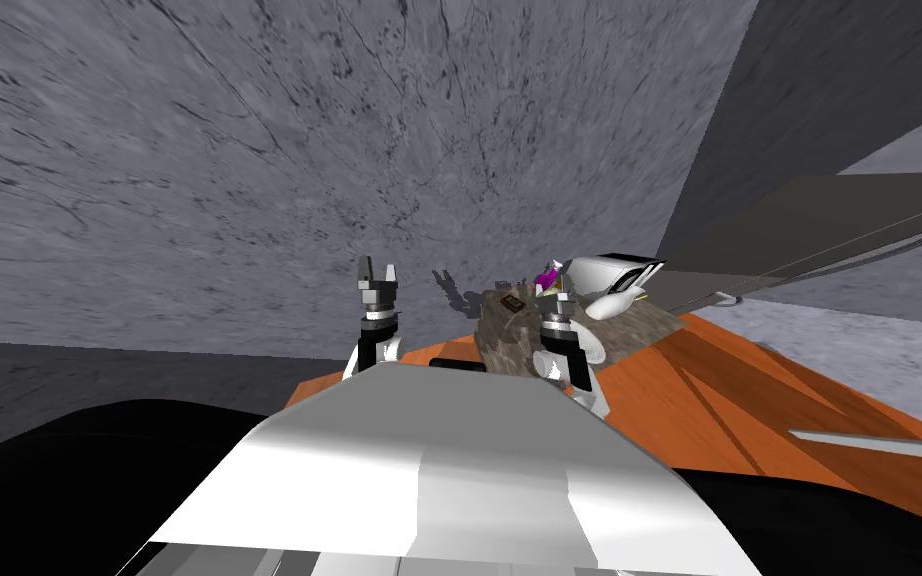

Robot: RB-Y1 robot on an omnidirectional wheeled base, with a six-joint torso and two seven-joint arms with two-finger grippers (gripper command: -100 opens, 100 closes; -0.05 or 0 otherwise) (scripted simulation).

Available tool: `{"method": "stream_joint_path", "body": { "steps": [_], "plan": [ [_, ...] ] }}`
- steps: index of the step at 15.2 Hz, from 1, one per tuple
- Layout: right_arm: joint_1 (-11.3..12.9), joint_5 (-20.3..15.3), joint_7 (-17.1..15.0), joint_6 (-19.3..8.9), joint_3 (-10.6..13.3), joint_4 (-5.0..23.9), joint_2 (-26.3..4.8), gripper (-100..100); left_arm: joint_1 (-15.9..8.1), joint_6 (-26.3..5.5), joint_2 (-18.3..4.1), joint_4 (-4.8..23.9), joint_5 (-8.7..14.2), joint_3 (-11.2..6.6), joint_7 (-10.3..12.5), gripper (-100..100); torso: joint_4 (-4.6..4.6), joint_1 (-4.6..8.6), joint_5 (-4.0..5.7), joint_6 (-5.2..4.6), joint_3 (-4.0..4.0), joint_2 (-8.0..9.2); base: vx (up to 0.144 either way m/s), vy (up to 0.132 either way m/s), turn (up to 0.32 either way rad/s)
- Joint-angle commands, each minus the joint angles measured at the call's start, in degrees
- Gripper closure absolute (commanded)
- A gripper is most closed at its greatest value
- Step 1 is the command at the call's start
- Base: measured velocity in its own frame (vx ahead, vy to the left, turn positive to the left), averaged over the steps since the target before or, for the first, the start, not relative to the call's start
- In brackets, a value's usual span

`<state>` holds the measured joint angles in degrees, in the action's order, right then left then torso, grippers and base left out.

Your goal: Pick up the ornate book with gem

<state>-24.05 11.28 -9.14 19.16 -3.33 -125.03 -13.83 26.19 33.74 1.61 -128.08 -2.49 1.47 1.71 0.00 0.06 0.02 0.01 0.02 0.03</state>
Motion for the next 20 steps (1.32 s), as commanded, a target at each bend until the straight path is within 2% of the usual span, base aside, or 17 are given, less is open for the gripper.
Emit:
{"method": "stream_joint_path", "body": {
  "steps": [1,2,3,5,6,8,9,11,12,13,14,16,17,19,20],
  "plan": [
    [1.1,2.9,-1.7,-2.9,-1.8,2.5,-1.8,-100,0.0,0.0,0.0,0.0,0.0,0.0,0.0,0,0.0,0.0,0.0,0.0,0.0,0.0,-0.016,-0.008,0.161],
    [1.1,4.0,-1.7,-3.9,-1.8,2.5,-1.8,-100,0.0,0.0,0.0,0.0,0.0,0.0,0.0,0,0.0,0.01,0.0,0.01,0.01,0.01,-0.015,-0.01,0.124],
    [1.9,5.4,-2.9,-5.2,-3.0,4.3,-3.0,-100,0.0,0.0,0.0,0.0,0.0,0.0,0.0,0,0.0,0.02,0.0,0.01,0.0,0.0,-0.02,-0.008,0.165],
    [1.9,6.9,-2.9,-6.7,-3.0,4.5,-3.0,-100,0.0,0.0,0.0,0.0,0.0,0.0,0.0,0,0.0,0.02,0.01,0.0,0.0,0.01,-0.017,-0.01,0.076],
    [2.8,8.8,-4.1,-8.5,-4.3,6.5,-4.2,-100,0.0,0.0,0.0,0.0,0.0,0.0,0.0,0,0.0,0.01,0.0,-0.02,0.01,0.01,-0.016,-0.006,0.105],
    [2.8,9.8,-4.1,-9.6,-4.3,6.5,-4.2,-100,0.0,0.0,0.0,0.0,0.0,0.0,0.0,0,0.0,0.01,0.0,0.0,0.01,0.01,-0.014,-0.01,0.086],
    [3.8,12.1,-5.4,-11.5,-5.7,8.5,-5.3,-100,0.0,0.0,0.0,0.0,0.0,0.0,0.0,0,0.0,0.01,0.0,-0.01,0.0,0.0,-0.012,-0.009,0.108],
    [3.8,12.9,-5.4,-12.6,-5.7,8.5,-5.3,-100,0.0,0.0,0.0,0.0,0.0,0.0,0.0,0,0.0,0.01,0.0,0.01,0.0,-0.01,-0.012,-0.008,0.092],
    [4.7,15.2,-6.7,-14.7,-7.1,10.7,-6.3,-100,0.0,0.0,0.0,0.0,0.0,0.0,0.0,0,0.0,0.0,0.0,-0.01,0.0,-0.01,-0.013,-0.007,0.118],
    [4.7,16.1,-6.7,-15.6,-7.1,10.7,-6.3,-100,0.0,0.0,0.0,0.0,0.0,0.0,0.0,0,0.0,0.0,0.0,0.02,-0.01,-0.02,-0.016,-0.01,0.144],
    [5.7,17.5,-8.0,-17.2,-8.5,12.9,-7.4,-100,0.0,0.0,0.0,0.0,0.0,0.0,0.0,0,0.0,0.01,0.0,0.0,-0.01,-0.01,-0.02,-0.014,0.187],
    [5.7,19.3,-8.0,-18.8,-8.5,12.9,-7.4,-100,0.0,0.0,0.0,0.0,0.0,0.0,0.0,0,0.0,0.03,0.01,0.0,0.01,0.01,-0.017,-0.014,0.094],
    [6.7,21.0,-9.3,-20.6,-10.0,15.1,-8.4,-100,0.0,0.0,0.0,0.0,0.0,0.0,0.0,0,0.0,0.03,0.01,-0.02,0.0,0.01,-0.016,-0.008,0.143],
    [6.7,22.6,-9.3,-22.0,-10.0,15.1,-8.4,-100,0.0,0.0,0.0,0.0,0.0,0.0,0.0,0,0.0,0.03,0.0,0.0,0.0,0.0,-0.014,-0.012,0.086],
    [7.6,24.6,-10.7,-23.6,-11.4,17.4,-9.3,-100,0.0,0.0,0.0,0.0,0.0,0.0,0.0,0,0.0,0.02,0.01,-0.02,0.0,0.0,-0.014,-0.011,0.126]
  ]
}}
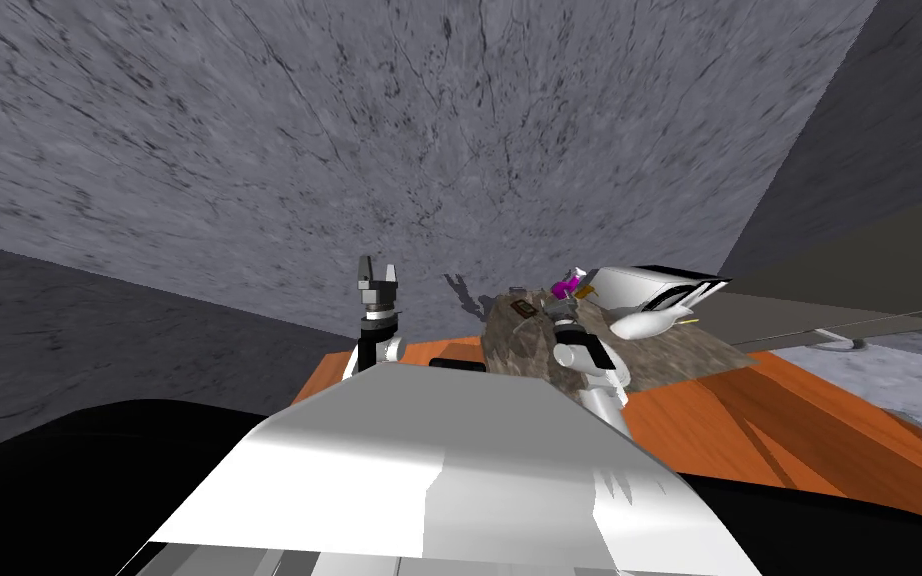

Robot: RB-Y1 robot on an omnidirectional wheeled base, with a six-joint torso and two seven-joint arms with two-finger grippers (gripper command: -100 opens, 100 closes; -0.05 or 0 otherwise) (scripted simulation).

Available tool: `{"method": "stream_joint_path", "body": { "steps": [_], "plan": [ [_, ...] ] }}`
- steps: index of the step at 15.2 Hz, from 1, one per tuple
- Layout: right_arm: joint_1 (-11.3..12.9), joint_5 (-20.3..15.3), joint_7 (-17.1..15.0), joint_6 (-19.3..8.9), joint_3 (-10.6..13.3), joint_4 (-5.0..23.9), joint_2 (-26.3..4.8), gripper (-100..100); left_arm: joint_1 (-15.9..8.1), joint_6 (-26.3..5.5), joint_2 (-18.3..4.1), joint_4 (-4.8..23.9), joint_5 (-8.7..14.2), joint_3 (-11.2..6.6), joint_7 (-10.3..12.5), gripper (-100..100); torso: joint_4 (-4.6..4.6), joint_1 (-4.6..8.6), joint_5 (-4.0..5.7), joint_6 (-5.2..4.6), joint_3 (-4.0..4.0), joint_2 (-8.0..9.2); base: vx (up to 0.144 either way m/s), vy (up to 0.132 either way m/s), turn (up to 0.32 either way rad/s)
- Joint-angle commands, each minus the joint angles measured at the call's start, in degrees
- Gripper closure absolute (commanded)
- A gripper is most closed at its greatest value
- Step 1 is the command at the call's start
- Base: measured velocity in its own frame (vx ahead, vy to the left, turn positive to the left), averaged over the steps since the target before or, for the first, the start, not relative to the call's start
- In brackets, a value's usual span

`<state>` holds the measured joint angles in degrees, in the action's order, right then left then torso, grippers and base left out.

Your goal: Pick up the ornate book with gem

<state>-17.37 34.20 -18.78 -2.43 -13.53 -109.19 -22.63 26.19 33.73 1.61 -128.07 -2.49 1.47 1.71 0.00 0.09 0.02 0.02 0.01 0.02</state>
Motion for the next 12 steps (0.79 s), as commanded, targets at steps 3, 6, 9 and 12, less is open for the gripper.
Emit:
{"method": "stream_joint_path", "body": {
  "steps": [3,6,9,12],
  "plan": [
    [1.9,5.1,-2.4,-5.1,-2.7,3.8,-1.4,-100,0.0,0.0,0.0,0.0,0.0,0.0,0.0,0,0.0,0.0,0.0,-0.03,0.0,-0.01,-0.013,-0.012,0.107],
    [1.9,6.3,-2.4,-6.9,-2.7,3.8,-1.4,-100,0.0,0.0,0.0,0.0,0.0,0.0,0.0,0,0.0,0.0,0.0,-0.02,0.0,0.0,-0.011,-0.013,0.063],
    [2.9,9.6,-3.7,-10.2,-4.2,6.1,-2.3,-100,0.0,0.0,0.0,0.0,0.0,0.0,0.0,0,0.0,-0.02,-0.01,-0.01,0.0,-0.01,-0.014,-0.01,0.113],
    [3.9,13.0,-5.1,-13.5,-5.7,8.4,-3.1,-100,0.0,0.0,0.0,0.0,0.0,0.0,0.0,0,0.0,0.0,0.0,-0.01,0.0,-0.01,-0.013,-0.014,0.101]
  ]
}}
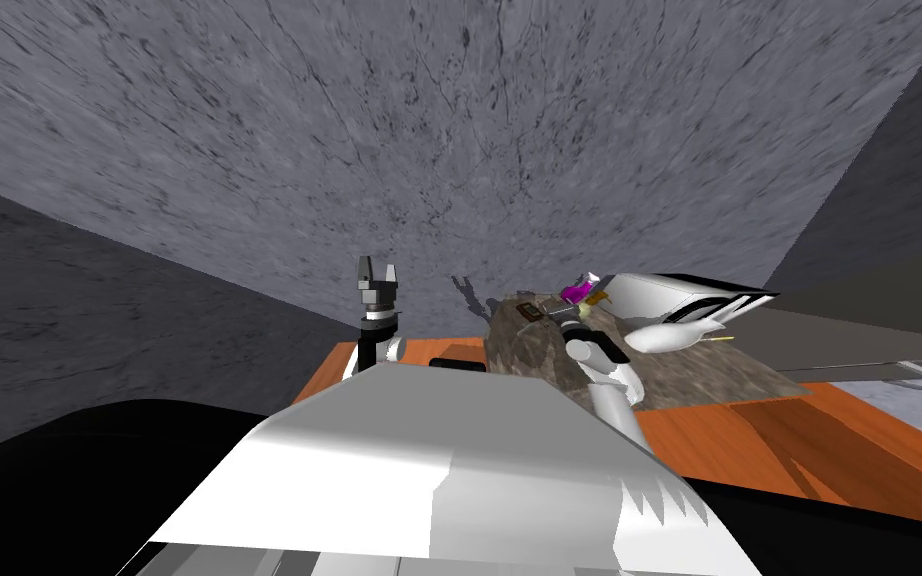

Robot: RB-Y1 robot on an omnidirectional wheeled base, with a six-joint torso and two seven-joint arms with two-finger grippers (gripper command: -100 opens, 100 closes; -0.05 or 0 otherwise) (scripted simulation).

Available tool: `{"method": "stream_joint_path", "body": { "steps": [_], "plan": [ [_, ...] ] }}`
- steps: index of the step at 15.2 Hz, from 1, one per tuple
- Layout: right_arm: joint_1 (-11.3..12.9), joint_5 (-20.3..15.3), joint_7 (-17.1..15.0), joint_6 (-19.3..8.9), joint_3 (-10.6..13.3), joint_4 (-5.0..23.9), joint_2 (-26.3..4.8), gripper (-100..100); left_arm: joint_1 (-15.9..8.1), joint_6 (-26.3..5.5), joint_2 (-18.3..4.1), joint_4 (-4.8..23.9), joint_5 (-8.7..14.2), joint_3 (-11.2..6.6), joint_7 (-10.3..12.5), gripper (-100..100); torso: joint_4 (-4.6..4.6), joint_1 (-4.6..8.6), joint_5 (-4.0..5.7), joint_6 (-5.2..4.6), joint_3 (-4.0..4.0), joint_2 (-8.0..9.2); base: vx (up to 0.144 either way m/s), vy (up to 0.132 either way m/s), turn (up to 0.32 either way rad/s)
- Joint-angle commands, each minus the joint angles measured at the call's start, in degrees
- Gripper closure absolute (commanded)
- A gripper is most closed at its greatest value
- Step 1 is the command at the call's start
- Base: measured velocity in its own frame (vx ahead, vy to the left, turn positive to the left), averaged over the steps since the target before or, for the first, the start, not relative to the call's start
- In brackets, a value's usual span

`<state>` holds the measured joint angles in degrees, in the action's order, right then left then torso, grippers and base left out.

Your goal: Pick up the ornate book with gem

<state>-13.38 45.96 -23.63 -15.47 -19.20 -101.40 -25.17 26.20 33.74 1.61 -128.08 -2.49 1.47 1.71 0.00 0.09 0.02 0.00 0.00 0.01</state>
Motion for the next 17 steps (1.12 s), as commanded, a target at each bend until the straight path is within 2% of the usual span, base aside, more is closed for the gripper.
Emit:
{"method": "stream_joint_path", "body": {
  "steps": [1,3,4,6,7,9,10,12,13,15,16,17],
  "plan": [
    [0.8,2.9,-1.6,-2.9,-1.5,2.9,-1.4,-100,0.0,0.0,0.0,0.0,0.0,0.0,0.0,0,0.0,0.0,0.0,0.0,0.0,0.0,-0.014,-0.013,0.124],
    [0.8,4.5,-1.6,-3.8,-1.5,2.9,-1.4,-100,0.0,0.0,0.0,0.0,0.0,0.0,0.0,0,0.0,0.02,0.0,0.02,0.01,0.01,-0.016,-0.017,0.094],
    [1.7,6.2,-2.9,-5.9,-2.9,5.3,-2.1,-100,0.0,0.0,0.0,0.0,0.0,0.0,0.0,0,0.0,0.01,0.0,0.0,0.01,0.01,-0.013,-0.02,0.108],
    [1.7,7.8,-2.9,-7.0,-2.9,5.3,-2.1,-100,0.0,0.0,0.0,0.0,0.0,0.0,0.0,0,0.0,0.04,0.01,0.02,0.0,0.0,-0.012,-0.021,0.111],
    [2.6,9.9,-4.2,-8.6,-4.4,7.6,-2.8,-100,0.0,0.0,0.0,0.0,0.0,0.0,0.0,0,0.0,0.03,0.0,0.0,0.0,0.0,-0.018,-0.02,0.108],
    [2.6,11.0,-4.2,-10.3,-4.4,7.6,-2.8,-100,0.0,0.0,0.0,0.0,0.0,0.0,0.0,0,-0.01,0.03,0.0,0.01,0.01,0.02,-0.017,-0.018,0.095],
    [3.4,12.7,-5.5,-12.2,-5.8,9.8,-3.4,-100,0.0,0.0,0.0,0.0,0.0,0.0,0.0,0,0.0,0.01,0.0,0.0,0.01,0.01,-0.011,-0.018,0.12],
    [3.4,14.2,-5.5,-13.4,-5.8,9.8,-3.4,-100,0.0,0.0,0.0,0.0,0.0,0.0,0.0,0,0.0,0.04,0.0,0.01,0.0,0.0,-0.012,-0.022,0.093],
    [4.3,16.0,-6.8,-15.4,-7.2,12.1,-4.0,-100,0.0,0.0,0.0,0.0,0.0,0.0,0.0,0,0.0,0.03,0.0,-0.01,0.0,0.0,-0.015,-0.022,0.119],
    [4.3,17.2,-6.8,-16.6,-7.2,12.1,-4.0,-100,0.0,0.0,0.0,0.0,0.0,0.0,0.0,0,0.0,0.04,0.01,0.01,0.0,0.01,-0.015,-0.022,0.087],
    [5.0,19.3,-8.0,-18.6,-8.6,14.3,-4.5,-100,0.0,0.0,0.0,0.0,0.0,0.0,0.0,0,0.0,0.03,0.01,-0.01,0.0,0.01,-0.018,-0.024,0.123],
    [5.0,20.2,-8.0,-19.6,-8.6,14.3,-4.5,-100,0.0,0.0,0.0,0.0,0.0,0.0,0.0,0,0.0,0.05,0.0,0.01,0.01,0.01,-0.017,-0.03,0.125]
  ]
}}
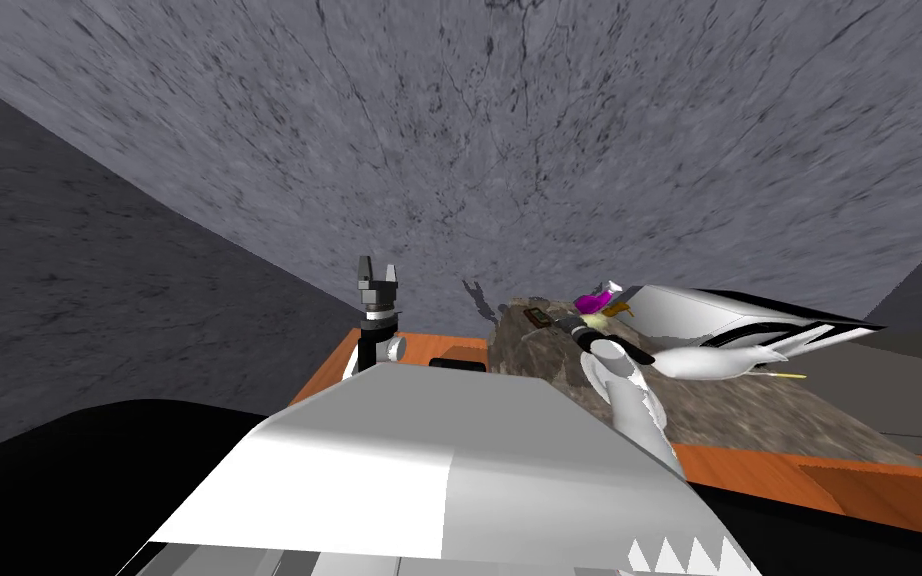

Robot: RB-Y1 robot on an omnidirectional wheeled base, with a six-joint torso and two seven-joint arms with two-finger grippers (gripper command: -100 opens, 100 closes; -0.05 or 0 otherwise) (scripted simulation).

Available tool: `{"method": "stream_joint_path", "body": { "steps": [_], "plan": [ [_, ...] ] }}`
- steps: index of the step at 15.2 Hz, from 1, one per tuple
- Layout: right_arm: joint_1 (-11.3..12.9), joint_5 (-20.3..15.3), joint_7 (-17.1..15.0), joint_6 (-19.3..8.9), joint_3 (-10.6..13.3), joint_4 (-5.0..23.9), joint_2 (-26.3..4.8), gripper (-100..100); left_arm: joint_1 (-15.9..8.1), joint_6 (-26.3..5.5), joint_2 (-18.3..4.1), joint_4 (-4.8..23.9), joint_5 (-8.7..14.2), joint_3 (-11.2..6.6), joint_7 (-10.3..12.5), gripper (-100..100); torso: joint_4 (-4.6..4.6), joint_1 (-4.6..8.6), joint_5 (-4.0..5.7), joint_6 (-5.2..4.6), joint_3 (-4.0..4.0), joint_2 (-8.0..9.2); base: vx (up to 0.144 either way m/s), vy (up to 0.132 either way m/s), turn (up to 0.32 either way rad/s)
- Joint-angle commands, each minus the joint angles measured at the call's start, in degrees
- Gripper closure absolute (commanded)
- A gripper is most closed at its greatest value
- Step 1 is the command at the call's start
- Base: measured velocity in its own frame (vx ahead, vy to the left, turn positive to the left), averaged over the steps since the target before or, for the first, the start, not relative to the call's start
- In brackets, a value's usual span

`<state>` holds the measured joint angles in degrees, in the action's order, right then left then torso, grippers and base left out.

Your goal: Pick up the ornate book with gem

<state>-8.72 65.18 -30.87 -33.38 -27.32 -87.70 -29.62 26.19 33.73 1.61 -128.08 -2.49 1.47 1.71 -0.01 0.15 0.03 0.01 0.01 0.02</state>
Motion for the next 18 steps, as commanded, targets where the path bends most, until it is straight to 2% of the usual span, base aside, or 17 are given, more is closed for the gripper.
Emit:
{"method": "stream_joint_path", "body": {
  "steps": [1,2,4,5,6,7,9,10,11,12,14,15,18],
  "plan": [
    [0.3,1.0,-0.8,-1.7,-0.4,0.6,-0.1,-100,0.0,0.0,0.0,0.0,0.0,0.0,0.0,0,0.0,0.0,0.0,0.0,0.0,0.0,-0.011,-0.024,0.039],
    [1.1,3.5,-1.9,-3.7,-1.8,2.8,-0.5,-100,0.0,0.0,0.0,0.0,0.0,0.0,0.0,0,0.0,-0.01,0.0,-0.02,0.0,-0.01,-0.012,-0.023,0.224],
    [1.1,3.9,-1.9,-4.7,-1.8,2.8,-0.5,-100,0.0,0.0,0.0,0.0,0.0,0.0,0.0,0,0.0,-0.01,0.0,-0.03,0.0,0.0,-0.016,-0.021,0.006],
    [1.7,6.3,-3.1,-6.7,-3.0,4.9,-1.0,-100,0.0,0.0,0.0,0.0,0.0,0.0,0.0,0,0.0,-0.03,0.0,-0.02,0.0,0.0,-0.017,-0.026,0.097],
    [1.7,6.7,-3.1,-7.5,-3.0,4.9,-1.0,-100,0.0,0.0,0.0,0.0,0.0,0.0,0.0,0,0.0,-0.01,-0.01,0.0,0.0,0.0,-0.016,-0.034,0.115],
    [2.3,8.4,-4.2,-8.9,-4.2,7.0,-1.3,-100,0.0,0.0,0.0,0.0,0.0,0.0,0.0,0,0.0,0.01,0.0,0.0,0.0,0.0,-0.02,-0.045,0.144],
    [2.3,9.3,-4.2,-10.3,-4.2,7.0,-1.3,-100,0.0,0.0,0.0,0.0,0.0,0.0,0.0,0,0.0,0.07,0.02,0.0,0.01,0.01,-0.02,-0.04,0.088],
    [2.8,11.6,-5.2,-12.2,-5.4,9.0,-1.7,-100,0.0,0.0,0.0,0.0,0.0,0.0,0.0,0,0.0,0.04,0.01,-0.02,0.01,0.01,-0.015,-0.03,0.085],
    [2.8,11.8,-5.2,-12.9,-5.4,9.0,-1.7,-100,0.0,0.0,0.0,0.0,0.0,0.0,0.0,0,0.0,0.03,0.01,0.0,0.0,0.0,-0.014,-0.032,0.087],
    [3.3,13.7,-6.1,-14.4,-6.4,10.9,-1.9,-100,0.0,0.0,0.0,0.0,0.0,0.0,0.0,0,0.0,0.02,0.01,-0.01,0.0,0.0,-0.02,-0.042,0.091],
    [3.3,14.1,-6.1,-15.4,-6.4,10.9,-1.9,-100,0.0,0.0,0.0,0.0,0.0,0.0,0.0,0,0.0,0.06,0.01,-0.01,0.01,0.01,-0.019,-0.039,0.079],
    [3.7,16.3,-7.0,-17.5,-7.4,12.7,-2.2,-100,0.0,0.0,0.0,0.0,0.0,0.0,0.0,0,0.0,0.04,0.01,-0.02,0.0,0.0,-0.013,-0.036,0.091],
    [4.0,18.3,-7.9,-19.8,-8.3,14.4,-2.3,-100,0.0,0.0,0.0,0.0,0.0,0.0,0.0,0,0.0,0.05,0.01,0.0,0.0,-0.01,-0.017,-0.039,0.097]
  ]
}}
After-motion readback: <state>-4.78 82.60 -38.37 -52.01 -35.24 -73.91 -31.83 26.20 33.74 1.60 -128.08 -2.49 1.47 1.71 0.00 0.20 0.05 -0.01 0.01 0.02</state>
